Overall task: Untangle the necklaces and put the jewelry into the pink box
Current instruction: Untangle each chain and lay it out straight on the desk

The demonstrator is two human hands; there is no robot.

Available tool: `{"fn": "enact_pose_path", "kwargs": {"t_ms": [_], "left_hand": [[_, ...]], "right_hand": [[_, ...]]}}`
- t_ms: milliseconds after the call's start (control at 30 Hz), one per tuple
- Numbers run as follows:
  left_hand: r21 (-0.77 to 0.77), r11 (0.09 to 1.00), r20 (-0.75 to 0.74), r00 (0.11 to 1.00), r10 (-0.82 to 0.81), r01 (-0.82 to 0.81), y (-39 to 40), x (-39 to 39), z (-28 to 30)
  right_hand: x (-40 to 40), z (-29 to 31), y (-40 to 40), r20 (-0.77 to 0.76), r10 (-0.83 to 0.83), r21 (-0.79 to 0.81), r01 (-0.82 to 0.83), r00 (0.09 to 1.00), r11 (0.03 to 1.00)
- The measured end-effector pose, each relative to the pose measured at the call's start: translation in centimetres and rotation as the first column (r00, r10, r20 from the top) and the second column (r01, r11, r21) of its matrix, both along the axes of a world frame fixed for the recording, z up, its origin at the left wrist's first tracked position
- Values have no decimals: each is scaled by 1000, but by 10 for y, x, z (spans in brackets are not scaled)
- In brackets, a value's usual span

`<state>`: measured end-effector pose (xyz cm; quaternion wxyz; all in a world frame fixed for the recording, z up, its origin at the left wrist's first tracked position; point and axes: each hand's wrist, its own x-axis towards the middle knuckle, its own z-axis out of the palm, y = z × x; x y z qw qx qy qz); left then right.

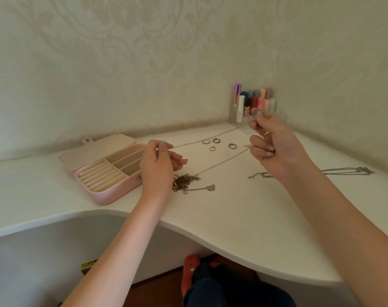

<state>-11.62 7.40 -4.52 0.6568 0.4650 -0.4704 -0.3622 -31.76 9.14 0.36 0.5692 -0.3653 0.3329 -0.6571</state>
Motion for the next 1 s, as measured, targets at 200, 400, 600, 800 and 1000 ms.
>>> {"fn": "enact_pose_path", "kwargs": {"t_ms": [200, 400, 600, 800, 1000], "left_hand": [[22, 996, 95, 992, -84, 82, 2, -2, 1], [21, 890, 623, 690, -368, 456, 11, -12, 0], [94, 885, 704, 598, -383, 457, 10, -11, -3], [13, 928, 820, 527, -224, 373, 7, -10, -7], [-61, 995, 576, 817, -31, 80, 1, -4, -7]], "right_hand": [[5, -2, 2, -410, -137, -134, 89, 902, 987], [22, -4, 9, -503, 60, -183, -174, 862, 968], [17, 1, 5, -188, 116, -211, -156, 975, 965], [-7, 8, 0, 111, 19, -204, 4, 994, 979], [-13, 7, -2, 122, -80, -156, 99, 989, 983]]}}
